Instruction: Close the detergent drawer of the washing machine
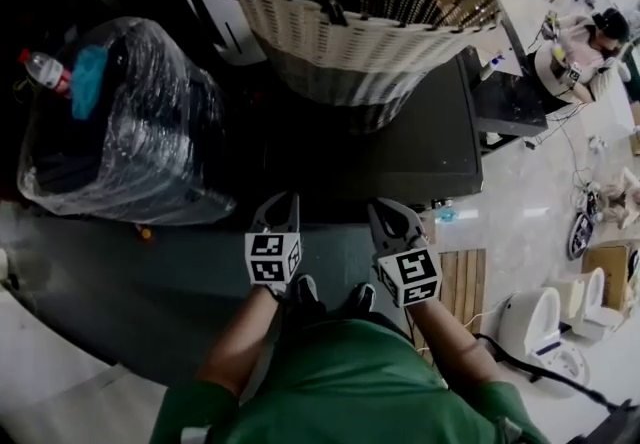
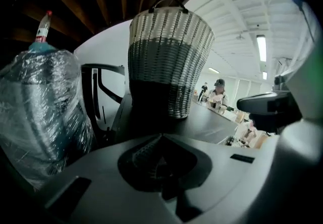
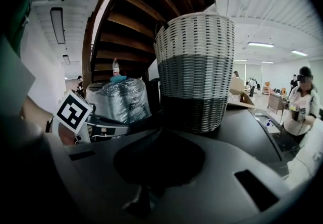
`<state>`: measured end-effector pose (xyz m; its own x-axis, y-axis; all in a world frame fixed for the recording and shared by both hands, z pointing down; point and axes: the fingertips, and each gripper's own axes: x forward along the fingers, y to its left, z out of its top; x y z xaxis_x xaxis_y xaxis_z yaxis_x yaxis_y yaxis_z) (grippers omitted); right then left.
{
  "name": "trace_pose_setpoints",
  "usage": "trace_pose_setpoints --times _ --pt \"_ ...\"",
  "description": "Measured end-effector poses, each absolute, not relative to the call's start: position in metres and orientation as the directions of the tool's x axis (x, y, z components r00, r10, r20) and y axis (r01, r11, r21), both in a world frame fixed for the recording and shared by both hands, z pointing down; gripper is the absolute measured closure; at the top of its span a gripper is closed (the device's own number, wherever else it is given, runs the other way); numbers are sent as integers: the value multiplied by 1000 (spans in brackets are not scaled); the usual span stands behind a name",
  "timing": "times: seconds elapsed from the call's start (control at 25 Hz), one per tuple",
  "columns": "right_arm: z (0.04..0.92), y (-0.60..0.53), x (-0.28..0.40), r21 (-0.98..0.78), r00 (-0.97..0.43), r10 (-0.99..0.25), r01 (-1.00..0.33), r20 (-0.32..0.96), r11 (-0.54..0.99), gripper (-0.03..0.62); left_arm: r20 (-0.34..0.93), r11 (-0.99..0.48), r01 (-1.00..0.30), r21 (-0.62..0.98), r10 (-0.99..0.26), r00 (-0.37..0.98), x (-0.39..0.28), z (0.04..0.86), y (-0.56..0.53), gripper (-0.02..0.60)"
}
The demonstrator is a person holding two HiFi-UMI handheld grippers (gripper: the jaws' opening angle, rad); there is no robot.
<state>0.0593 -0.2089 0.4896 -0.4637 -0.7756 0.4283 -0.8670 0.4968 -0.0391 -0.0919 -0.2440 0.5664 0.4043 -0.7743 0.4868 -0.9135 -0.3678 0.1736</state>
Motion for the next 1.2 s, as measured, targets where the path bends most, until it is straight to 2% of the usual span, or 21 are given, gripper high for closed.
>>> trace_pose_setpoints --times 0.2,0.52,0.72,0.88,1.2 --pt "430 -223 82 -37 -432 -846 -896 313 443 572 299 -404 -901 159 -850 434 -79 468 -260 560" --pt "311 -218 133 -20 -337 -941 -941 41 336 572 15 -443 -896 13 -896 443 -63 325 -257 561" --pt "278 -196 141 43 -311 -950 -950 -37 310 572 -49 -458 -886 66 -889 456 -58 294 -240 561" --pt "272 -180 137 79 -317 -947 -947 -55 312 572 -85 -477 -878 26 -877 474 -52 280 -224 560" --pt "261 -157 130 131 -336 -937 -937 -91 324 572 -87 -473 -881 16 -878 470 -53 278 -203 560"
